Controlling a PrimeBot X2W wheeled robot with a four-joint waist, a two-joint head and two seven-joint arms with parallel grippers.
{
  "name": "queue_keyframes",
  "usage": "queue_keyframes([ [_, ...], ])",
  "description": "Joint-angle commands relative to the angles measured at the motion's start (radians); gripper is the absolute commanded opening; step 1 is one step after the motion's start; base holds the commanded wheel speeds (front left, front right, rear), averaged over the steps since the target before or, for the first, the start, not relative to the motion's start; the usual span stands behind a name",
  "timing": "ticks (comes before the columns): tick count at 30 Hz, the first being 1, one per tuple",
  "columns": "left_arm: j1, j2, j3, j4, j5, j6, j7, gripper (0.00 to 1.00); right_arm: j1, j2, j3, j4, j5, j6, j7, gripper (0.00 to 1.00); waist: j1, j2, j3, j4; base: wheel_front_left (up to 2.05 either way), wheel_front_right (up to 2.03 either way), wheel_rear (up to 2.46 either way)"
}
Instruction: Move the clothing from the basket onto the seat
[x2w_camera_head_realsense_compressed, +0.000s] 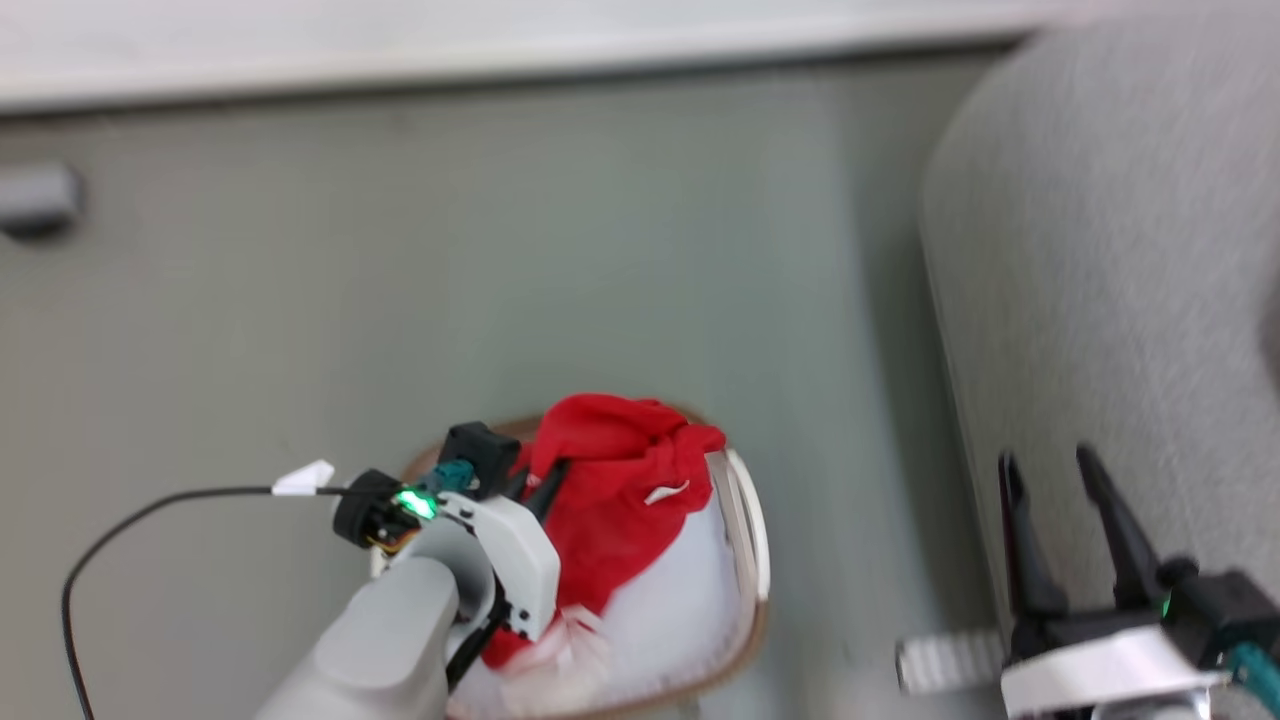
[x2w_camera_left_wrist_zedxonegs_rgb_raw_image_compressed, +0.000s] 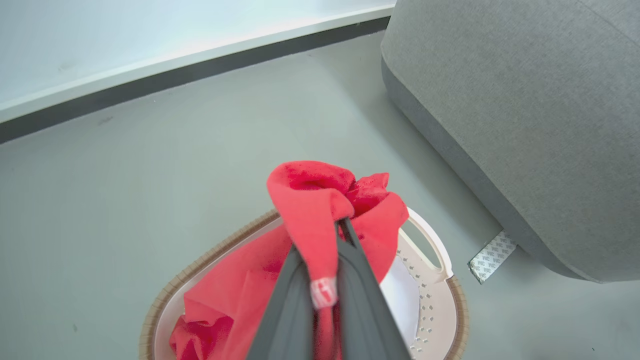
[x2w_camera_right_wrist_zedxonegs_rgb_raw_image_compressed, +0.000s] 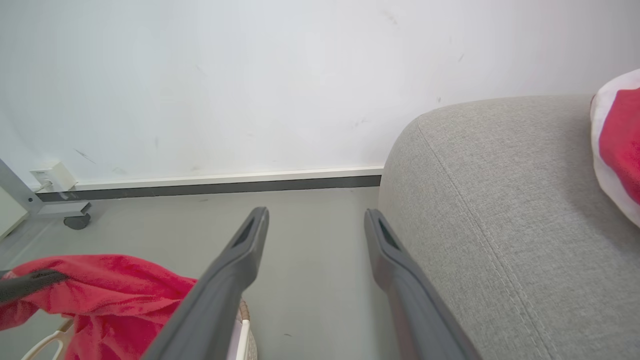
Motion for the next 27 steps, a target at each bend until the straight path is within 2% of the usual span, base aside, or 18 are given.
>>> queue_keyframes([
  [1,0.033,0.007,-0.007,-0.025,-0.023,0.002,0.009,0.0,0.037,-0.003,-0.005,0.015,0.003,-0.002,0.001,1.0,0.0001,0.0,-0.189,0.061,0.0,0.0,0.0],
  [7,0.081,0.035,-0.018,-0.141,-0.07,0.002,0.059,0.0,0.125,-0.002,-0.002,0.055,0.01,-0.002,0.001,1.0,0.0001,0.0,-0.339,0.085,0.0,0.0,0.0],
  [12,0.121,0.058,-0.003,-0.273,-0.107,0.021,0.118,0.0,0.171,-0.003,0.022,0.071,0.008,-0.002,0.001,1.0,0.0001,0.0,-0.423,0.095,0.0,0.0,0.0],
  [21,0.17,0.136,0.014,-0.575,-0.127,0.086,0.255,0.0,0.195,-0.003,0.071,0.067,0.006,-0.002,0.001,1.0,0.0001,0.0,-0.487,0.109,0.0,0.0,0.0],
  [27,0.209,0.18,0.013,-0.714,-0.131,0.122,0.324,0.0,0.187,-0.002,0.105,0.044,-0.057,-0.002,0.001,1.0,0.0001,0.0,-0.508,0.104,0.0,0.0,0.0],
])
